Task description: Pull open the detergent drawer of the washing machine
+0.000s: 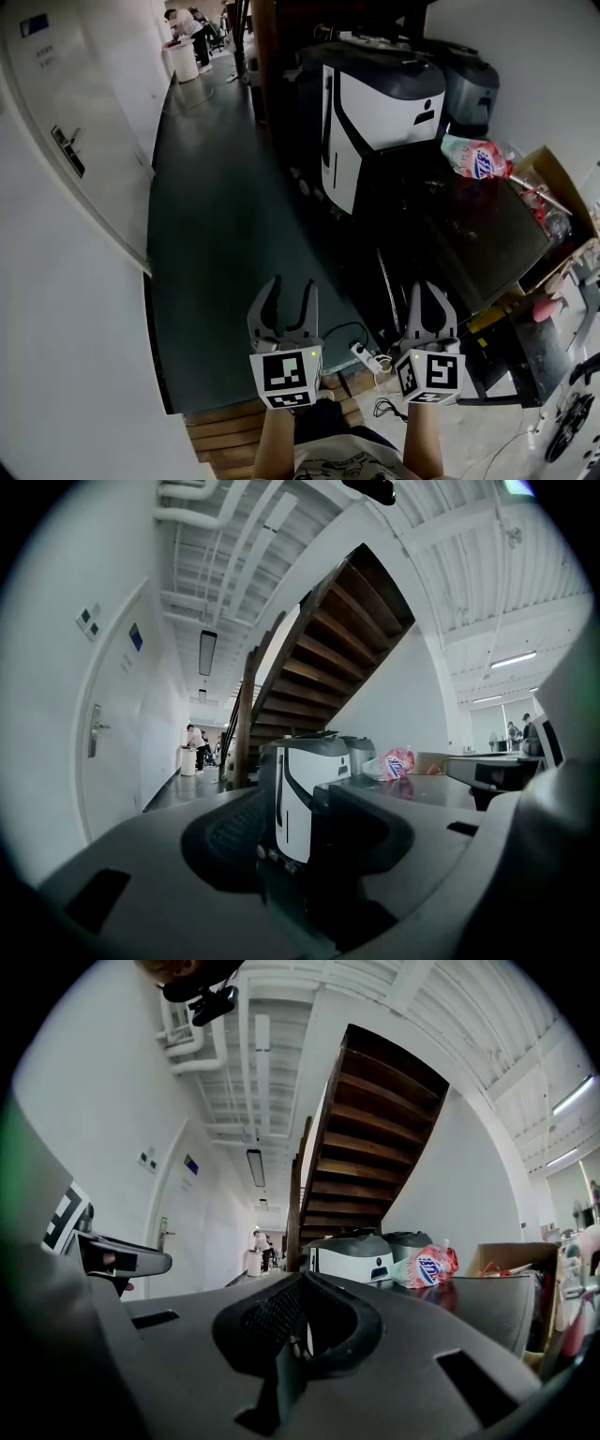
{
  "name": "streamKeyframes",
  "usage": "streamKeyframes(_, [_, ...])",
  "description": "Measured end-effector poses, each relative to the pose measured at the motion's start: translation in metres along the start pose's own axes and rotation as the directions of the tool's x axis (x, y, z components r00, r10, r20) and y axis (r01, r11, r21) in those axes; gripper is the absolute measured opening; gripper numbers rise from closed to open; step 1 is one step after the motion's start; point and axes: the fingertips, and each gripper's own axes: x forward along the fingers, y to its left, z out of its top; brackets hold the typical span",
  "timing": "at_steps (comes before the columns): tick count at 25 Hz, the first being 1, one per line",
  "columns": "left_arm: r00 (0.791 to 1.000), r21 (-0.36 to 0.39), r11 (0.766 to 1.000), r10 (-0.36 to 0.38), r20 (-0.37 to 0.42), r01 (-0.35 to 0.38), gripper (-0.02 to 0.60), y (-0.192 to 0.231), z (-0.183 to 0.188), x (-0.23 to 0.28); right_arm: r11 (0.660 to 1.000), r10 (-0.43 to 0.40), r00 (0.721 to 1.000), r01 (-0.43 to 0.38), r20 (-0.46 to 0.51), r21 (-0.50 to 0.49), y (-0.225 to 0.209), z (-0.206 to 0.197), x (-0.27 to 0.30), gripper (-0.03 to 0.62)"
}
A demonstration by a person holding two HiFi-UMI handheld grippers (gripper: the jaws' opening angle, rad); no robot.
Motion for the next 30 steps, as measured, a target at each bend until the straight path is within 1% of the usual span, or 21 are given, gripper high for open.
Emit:
streamKeyframes(4, [1.0, -0.004, 1.0, -0.027, 0.004, 0.027, 0.207, 0.009, 0.011, 0.024, 1.0, -0.016, 1.0, 0.016, 0.004, -0.013, 0.002, 0.007, 0.02, 0.012])
streamKeyframes(9, [0.999, -0.003, 0.999, -0.034, 0.003, 0.034, 0.207, 0.02, 0.017, 0.042, 0.999, -0.019, 1.0, 0.018, -0.015, -0.031, 0.006, 0.01, 0.033, 0.012])
streamKeyframes(14, [0.999, -0.002, 0.999, -0.032, -0.009, 0.032, 0.207, 0.028, 0.014, 0.05, 0.999, -0.024, 0.999, 0.023, -0.023, -0.037, 0.008, 0.008, 0.041, 0.012])
streamKeyframes(20, [0.999, 0.004, 1.0, -0.021, -0.025, 0.021, 0.207, 0.036, 0.008, 0.063, 1.0, -0.023, 0.998, 0.022, -0.064, -0.019, 0.013, -0.005, 0.056, 0.012])
streamKeyframes(25, [0.999, -0.018, 1.0, -0.015, -0.046, 0.014, 0.207, 0.041, 0.0, 0.085, 1.0, -0.004, 0.998, 0.002, -0.055, -0.024, 0.012, -0.005, 0.076, 0.012])
streamKeyframes(30, [0.998, -0.008, 0.999, -0.034, -0.049, 0.034, 0.21, 0.038, 0.003, 0.121, 1.0, -0.022, 0.998, 0.022, -0.052, -0.012, -0.002, -0.009, 0.106, 0.012])
